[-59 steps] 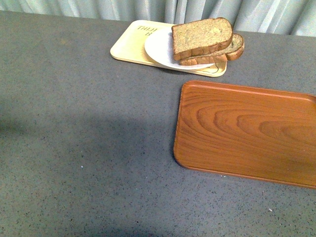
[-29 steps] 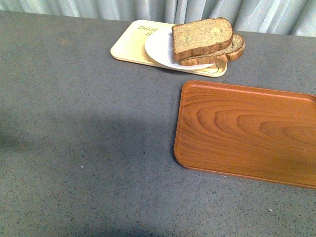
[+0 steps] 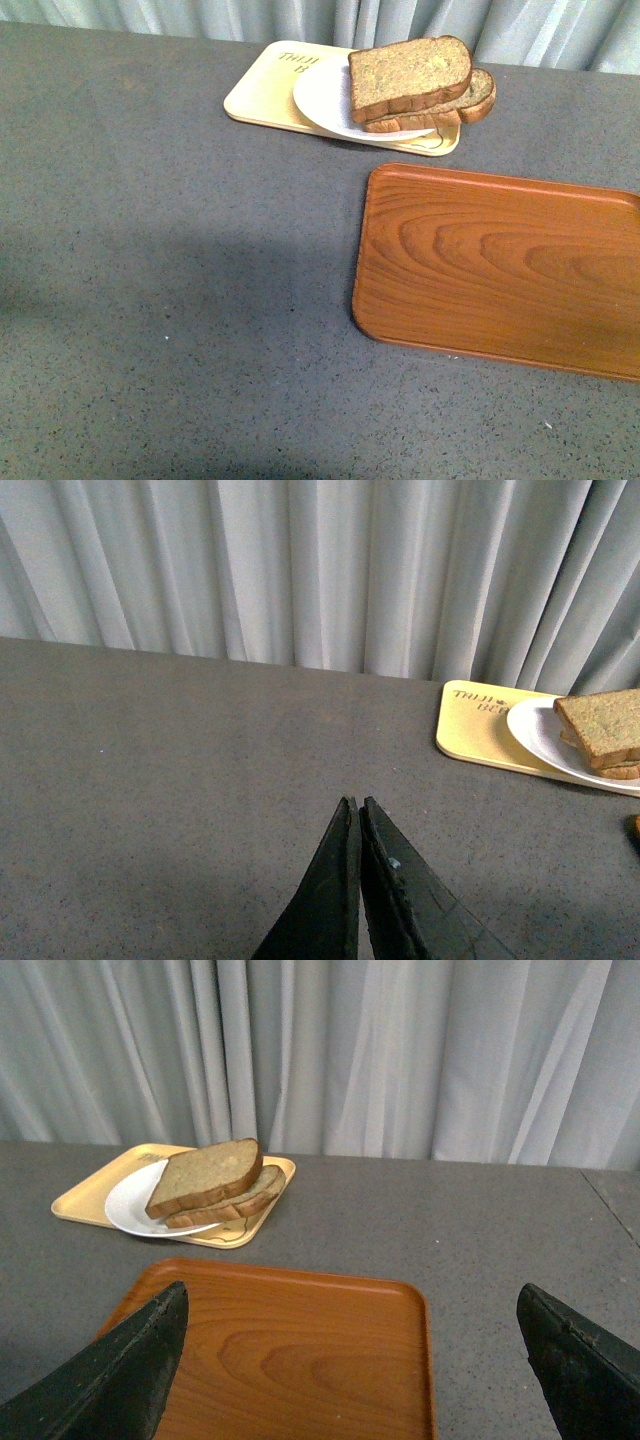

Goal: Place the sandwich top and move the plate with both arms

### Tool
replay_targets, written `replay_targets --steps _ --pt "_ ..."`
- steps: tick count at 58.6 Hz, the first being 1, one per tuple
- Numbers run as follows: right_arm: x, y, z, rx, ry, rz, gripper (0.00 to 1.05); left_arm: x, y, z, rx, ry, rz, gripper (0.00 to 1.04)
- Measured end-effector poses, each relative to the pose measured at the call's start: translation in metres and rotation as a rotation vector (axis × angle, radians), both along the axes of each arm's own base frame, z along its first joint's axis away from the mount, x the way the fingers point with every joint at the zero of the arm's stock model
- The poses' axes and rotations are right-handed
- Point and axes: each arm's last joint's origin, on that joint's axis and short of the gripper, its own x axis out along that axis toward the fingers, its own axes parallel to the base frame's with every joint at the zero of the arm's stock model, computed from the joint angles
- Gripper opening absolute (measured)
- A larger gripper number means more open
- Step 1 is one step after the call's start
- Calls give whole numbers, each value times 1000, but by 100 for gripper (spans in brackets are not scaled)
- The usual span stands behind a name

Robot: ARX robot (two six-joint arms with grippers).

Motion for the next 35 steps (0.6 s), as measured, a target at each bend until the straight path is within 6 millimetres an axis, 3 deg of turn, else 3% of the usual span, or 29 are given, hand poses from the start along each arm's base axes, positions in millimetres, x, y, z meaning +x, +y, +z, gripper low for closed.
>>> replay_targets --steps 35 --pt "0 0 0 0 0 0 96 -16 0 -4 1 17 1 2"
